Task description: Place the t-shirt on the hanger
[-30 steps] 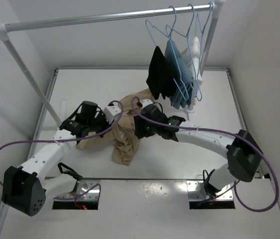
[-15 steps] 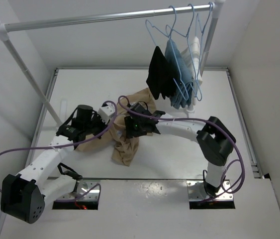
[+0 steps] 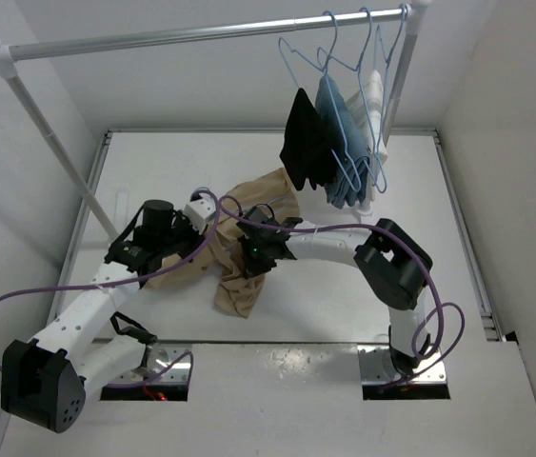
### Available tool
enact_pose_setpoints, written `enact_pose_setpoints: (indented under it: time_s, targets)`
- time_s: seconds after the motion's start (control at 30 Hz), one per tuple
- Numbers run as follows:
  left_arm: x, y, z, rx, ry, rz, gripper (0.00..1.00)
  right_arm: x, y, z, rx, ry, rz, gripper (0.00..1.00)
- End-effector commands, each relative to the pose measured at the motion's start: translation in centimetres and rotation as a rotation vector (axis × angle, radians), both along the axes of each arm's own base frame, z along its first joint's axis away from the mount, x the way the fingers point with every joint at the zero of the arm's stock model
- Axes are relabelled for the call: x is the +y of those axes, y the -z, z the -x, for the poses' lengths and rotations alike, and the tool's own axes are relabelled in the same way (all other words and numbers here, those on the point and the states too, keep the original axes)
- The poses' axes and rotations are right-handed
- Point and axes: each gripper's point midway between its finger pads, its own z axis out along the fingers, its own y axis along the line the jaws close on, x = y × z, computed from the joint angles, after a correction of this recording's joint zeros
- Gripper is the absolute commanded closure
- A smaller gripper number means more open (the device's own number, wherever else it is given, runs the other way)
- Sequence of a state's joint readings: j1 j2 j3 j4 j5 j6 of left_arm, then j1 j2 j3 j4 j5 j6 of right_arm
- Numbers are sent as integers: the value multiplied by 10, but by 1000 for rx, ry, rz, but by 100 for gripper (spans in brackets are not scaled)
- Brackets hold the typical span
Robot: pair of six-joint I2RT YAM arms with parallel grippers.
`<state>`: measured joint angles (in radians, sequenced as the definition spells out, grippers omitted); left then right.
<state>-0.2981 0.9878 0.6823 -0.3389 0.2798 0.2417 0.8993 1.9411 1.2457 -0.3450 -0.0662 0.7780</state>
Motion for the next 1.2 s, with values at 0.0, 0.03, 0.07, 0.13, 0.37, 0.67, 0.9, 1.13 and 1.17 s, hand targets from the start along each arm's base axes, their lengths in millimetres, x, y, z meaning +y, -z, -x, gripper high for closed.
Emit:
enact_pose_setpoints:
  time_s: [0.0,0.03,0.07,0.13,0.37,0.67,0.9,1.13,1.17]
  targets:
    - [3,-16,-11,-65,-37,34,100,4,-1,9,49,-15,-38,100]
    - [6,-17,-10,-55,-48,31,100,-4,-6,-1,26,17,-42,100]
    - [7,-21,-11,-69,-34,13,100,-11,-7,-1,16,40,-24,100]
    - [14,-23,-8,-64,-29,-16,100,-39,-3,-5,-32,98,46,100]
    - [21,1,23,-26,207,-148,100,-140,-26,-23,-205,342,212,100]
    - [13,4,55,-99,502,-242,100,-168,-39,-43,-233,402,256,100]
    - [48,24,35,-129,420,-452,100,-185,-52,-33,-274,337,274,100]
    - [55,17,15,-215,520,-580,100,-203,-67,-33,-329,188,376,100]
    - [47,18,20,-206,565,-550,100,-204,-71,-37,-347,190,384,100]
